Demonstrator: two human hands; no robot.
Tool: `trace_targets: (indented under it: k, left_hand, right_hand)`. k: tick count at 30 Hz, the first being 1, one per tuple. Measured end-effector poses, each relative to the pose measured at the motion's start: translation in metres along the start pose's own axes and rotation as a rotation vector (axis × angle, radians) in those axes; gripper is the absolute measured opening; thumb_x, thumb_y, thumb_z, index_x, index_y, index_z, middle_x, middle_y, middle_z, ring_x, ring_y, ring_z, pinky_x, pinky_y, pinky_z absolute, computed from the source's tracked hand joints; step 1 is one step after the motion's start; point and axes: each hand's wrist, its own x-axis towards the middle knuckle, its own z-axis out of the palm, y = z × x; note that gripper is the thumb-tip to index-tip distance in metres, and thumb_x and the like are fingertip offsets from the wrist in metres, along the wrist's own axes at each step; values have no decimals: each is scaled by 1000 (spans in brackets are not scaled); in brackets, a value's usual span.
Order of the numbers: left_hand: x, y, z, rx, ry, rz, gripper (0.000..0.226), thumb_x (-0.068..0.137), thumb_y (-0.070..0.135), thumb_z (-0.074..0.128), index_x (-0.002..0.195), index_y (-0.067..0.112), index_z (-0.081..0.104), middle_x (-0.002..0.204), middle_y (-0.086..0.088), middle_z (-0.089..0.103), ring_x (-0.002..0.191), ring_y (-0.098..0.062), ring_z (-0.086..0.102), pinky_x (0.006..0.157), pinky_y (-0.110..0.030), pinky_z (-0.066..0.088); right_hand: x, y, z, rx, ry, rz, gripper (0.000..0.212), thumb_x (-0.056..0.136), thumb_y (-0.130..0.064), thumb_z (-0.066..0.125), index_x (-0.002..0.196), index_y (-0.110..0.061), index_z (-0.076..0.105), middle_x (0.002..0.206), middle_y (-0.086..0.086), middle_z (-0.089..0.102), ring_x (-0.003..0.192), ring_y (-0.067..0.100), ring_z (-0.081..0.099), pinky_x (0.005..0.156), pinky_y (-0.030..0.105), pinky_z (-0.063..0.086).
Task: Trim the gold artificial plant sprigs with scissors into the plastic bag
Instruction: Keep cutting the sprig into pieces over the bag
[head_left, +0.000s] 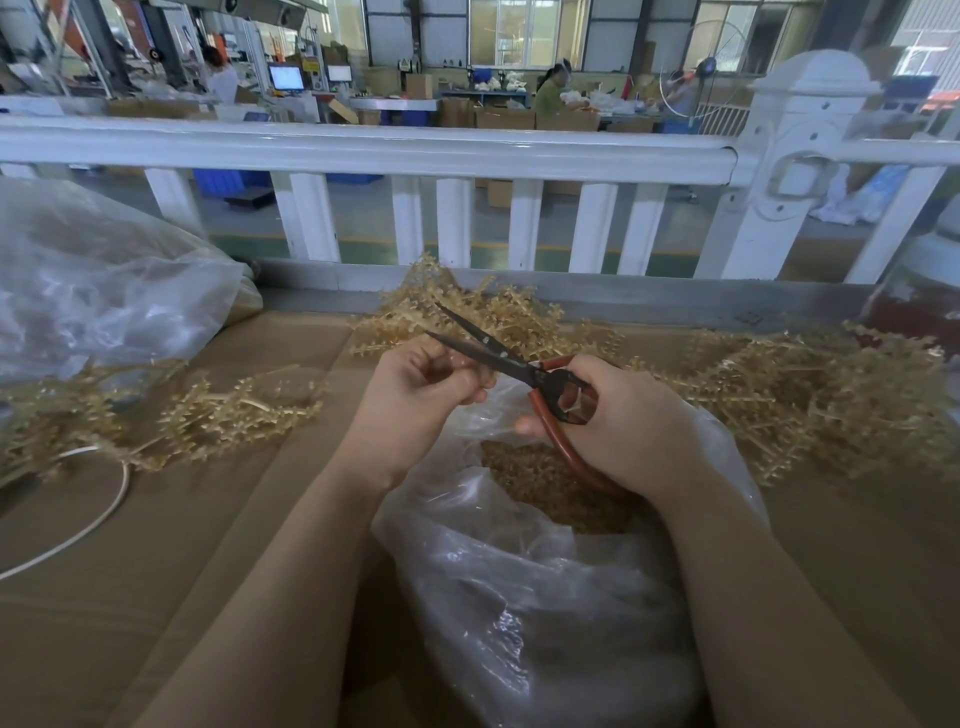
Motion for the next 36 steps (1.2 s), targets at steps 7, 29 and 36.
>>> trace_targets:
  k: [7, 29, 36]
  left_hand:
    - [0, 0, -2, 1, -35, 10, 25, 89, -15, 55, 81, 3, 69, 75, -6, 68, 74, -12, 63, 72, -20, 52]
    - [1, -2, -1, -72, -52, 15, 8, 89, -12, 58, 84, -8, 61, 75, -5, 66, 73, -11, 62, 71, -21, 53]
    - [5, -2, -15, -494, 11, -95, 8, 82, 20, 70, 79, 13, 68, 75, -4, 65, 67, -15, 59, 71, -27, 52]
  right_hand:
    - [0, -1, -2, -16, -10, -10, 63, 65, -94, 46, 93, -39, 56, 78, -23, 62, 69, -8, 53, 56, 13, 35]
    - [2, 6, 7, -69, 236, -97, 67, 69, -90, 44, 66, -23, 52, 53, -15, 49, 48, 2, 49, 45, 24, 43]
    - [1, 5, 4, -59, 243, -91, 64, 69, -88, 50, 65, -24, 48, 53, -14, 49, 47, 2, 49, 45, 25, 45]
